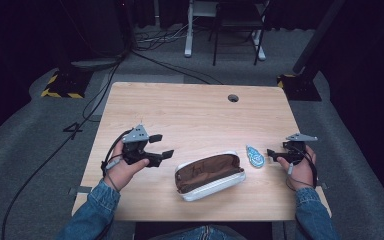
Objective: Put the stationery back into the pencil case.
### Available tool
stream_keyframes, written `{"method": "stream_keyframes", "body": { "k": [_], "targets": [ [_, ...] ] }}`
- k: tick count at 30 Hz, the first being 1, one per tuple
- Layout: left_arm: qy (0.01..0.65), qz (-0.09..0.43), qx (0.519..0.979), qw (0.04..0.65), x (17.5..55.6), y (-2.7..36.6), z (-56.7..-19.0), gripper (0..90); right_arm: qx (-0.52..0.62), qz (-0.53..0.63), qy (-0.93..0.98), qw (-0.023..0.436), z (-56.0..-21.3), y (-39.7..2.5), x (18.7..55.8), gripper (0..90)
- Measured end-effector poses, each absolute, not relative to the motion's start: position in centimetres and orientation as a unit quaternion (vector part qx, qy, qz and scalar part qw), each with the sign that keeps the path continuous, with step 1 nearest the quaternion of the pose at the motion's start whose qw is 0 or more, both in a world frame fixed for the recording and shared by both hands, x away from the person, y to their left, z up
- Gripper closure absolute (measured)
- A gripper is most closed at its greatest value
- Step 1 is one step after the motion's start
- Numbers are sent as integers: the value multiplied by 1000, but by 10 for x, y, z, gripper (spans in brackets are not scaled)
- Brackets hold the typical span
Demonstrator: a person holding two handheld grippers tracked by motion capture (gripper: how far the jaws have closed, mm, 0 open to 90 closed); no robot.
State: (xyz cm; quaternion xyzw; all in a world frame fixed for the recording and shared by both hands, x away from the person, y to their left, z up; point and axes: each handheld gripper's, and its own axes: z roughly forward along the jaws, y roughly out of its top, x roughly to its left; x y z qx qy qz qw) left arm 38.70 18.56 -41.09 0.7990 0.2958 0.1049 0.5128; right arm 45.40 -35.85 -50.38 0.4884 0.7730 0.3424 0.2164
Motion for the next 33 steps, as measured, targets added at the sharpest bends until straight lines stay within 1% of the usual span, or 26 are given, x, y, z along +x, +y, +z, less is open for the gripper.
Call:
{"method": "stream_keyframes", "body": {
  "k": [3,5,6,7,8,11,13,15,17,18,25,30,33],
  "targets": [
    [318,141,798,492,390,199,-412,251,489,342,773,217,-504,-358,454,182],
    [337,158,797,475,393,208,-415,249,490,342,772,216,-504,-358,454,182],
    [337,158,797,475,393,208,-415,248,490,342,772,216,-504,-358,454,182],
    [361,187,797,447,397,219,-420,246,490,342,772,216,-504,-358,454,182],
    [361,187,797,447,397,219,-420,242,490,342,772,216,-504,-358,454,182],
    [390,215,795,411,402,235,-428,234,493,343,770,216,-504,-358,454,191],
    [408,223,794,392,405,245,-434,227,495,343,768,217,-504,-359,454,206],
    [425,223,791,379,408,254,-441,223,497,343,767,218,-503,-359,454,241],
    [440,214,789,371,411,260,-449,220,498,344,767,215,-501,-360,454,288],
    [448,209,787,368,412,263,-453,218,499,346,766,211,-501,-361,453,297],
    [476,190,788,342,423,274,-479,216,510,351,758,207,-494,-364,449,327],
    [477,187,793,329,428,276,-491,215,516,351,755,203,-489,-366,446,365],
    [478,183,796,323,429,275,-496,207,519,349,754,201,-485,-365,444,370]
  ]
}}
